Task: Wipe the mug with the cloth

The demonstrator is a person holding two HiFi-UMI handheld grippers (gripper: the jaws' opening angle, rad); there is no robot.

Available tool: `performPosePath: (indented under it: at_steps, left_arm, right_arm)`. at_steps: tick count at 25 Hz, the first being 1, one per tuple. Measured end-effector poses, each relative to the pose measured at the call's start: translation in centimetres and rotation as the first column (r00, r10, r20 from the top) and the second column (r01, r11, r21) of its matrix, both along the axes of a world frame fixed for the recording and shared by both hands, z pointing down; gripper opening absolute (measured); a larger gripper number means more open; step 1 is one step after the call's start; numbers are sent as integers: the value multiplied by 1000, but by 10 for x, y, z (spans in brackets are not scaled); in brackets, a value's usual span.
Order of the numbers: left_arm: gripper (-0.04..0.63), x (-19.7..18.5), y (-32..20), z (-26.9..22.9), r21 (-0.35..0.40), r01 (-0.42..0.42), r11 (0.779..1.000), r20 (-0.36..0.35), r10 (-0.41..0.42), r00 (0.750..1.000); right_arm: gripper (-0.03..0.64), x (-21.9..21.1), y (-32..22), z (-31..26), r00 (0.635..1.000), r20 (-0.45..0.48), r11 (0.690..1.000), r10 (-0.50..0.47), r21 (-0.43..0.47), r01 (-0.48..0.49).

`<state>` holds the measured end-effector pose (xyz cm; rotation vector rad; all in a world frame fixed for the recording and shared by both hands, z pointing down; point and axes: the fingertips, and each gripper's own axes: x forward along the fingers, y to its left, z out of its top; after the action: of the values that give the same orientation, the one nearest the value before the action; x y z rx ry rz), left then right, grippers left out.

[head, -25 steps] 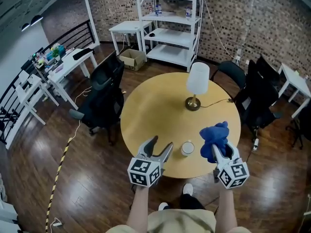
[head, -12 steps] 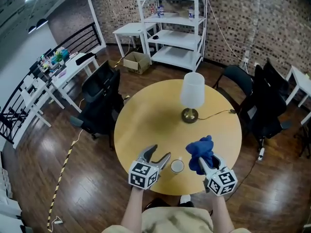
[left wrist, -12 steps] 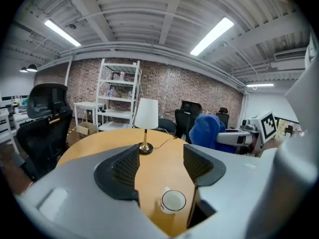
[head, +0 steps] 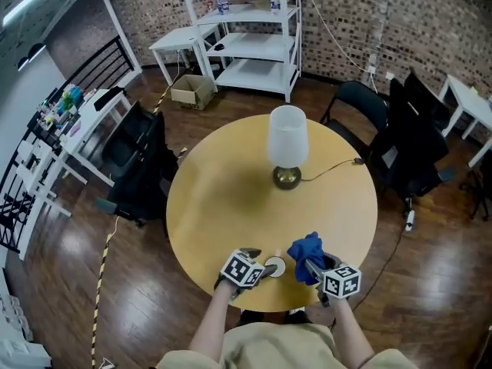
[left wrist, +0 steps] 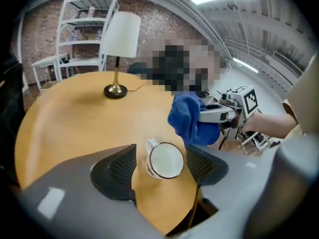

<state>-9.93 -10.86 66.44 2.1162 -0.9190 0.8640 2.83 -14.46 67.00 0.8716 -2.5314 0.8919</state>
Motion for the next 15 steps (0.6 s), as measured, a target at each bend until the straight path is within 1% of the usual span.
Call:
performPosePath:
  at_steps: [1, 3, 4, 6, 8, 10, 11, 12, 13, 15]
  left_arm:
    - [308, 5, 1, 13, -33, -45, 998, 24, 46, 999]
    - [301, 11, 2, 37, -90, -117, 989, 88, 125, 988]
    - [296, 12, 1, 46, -110, -140, 984, 117, 152, 981]
    - [274, 12, -2, 57, -135, -158, 978, 147, 177, 973]
    - [243, 12, -7, 63, -143, -158, 977, 163, 181, 970]
    - [187, 16, -9, 70, -152, -146, 978, 168, 171, 971]
    - [143, 18, -9, 74, -154, -133, 979, 173, 160, 972]
    - [84, 17, -11, 78, -148, -117, 982, 191, 145, 971]
    - [44, 15, -12, 81, -137, -101, 985, 217, 130, 968]
    - [37, 11, -15, 83, -107, -79, 991, 258, 105, 961]
  right_arm:
    - [167, -1, 1, 11, 1000, 26, 998, 7, -58, -5]
    - [172, -4, -4, 28, 997, 77, 987, 17, -159, -5]
    - [172, -7, -7, 34, 995, 94, 980, 18, -200, 1]
    - [172, -15, -10, 46, 994, 113, 961, 7, -274, 25]
    - [172, -27, -8, 56, 991, 133, 933, -10, -356, 57]
    - [172, -38, -6, 65, 988, 157, 891, 10, -449, 62]
    - [170, -42, -5, 70, 985, 168, 865, 32, -499, 57]
    - [169, -46, -4, 75, 982, 178, 838, 57, -544, 50]
    - [163, -49, -3, 78, 979, 187, 815, 79, -577, 44]
    - [153, -54, -3, 84, 973, 199, 790, 113, -613, 33]
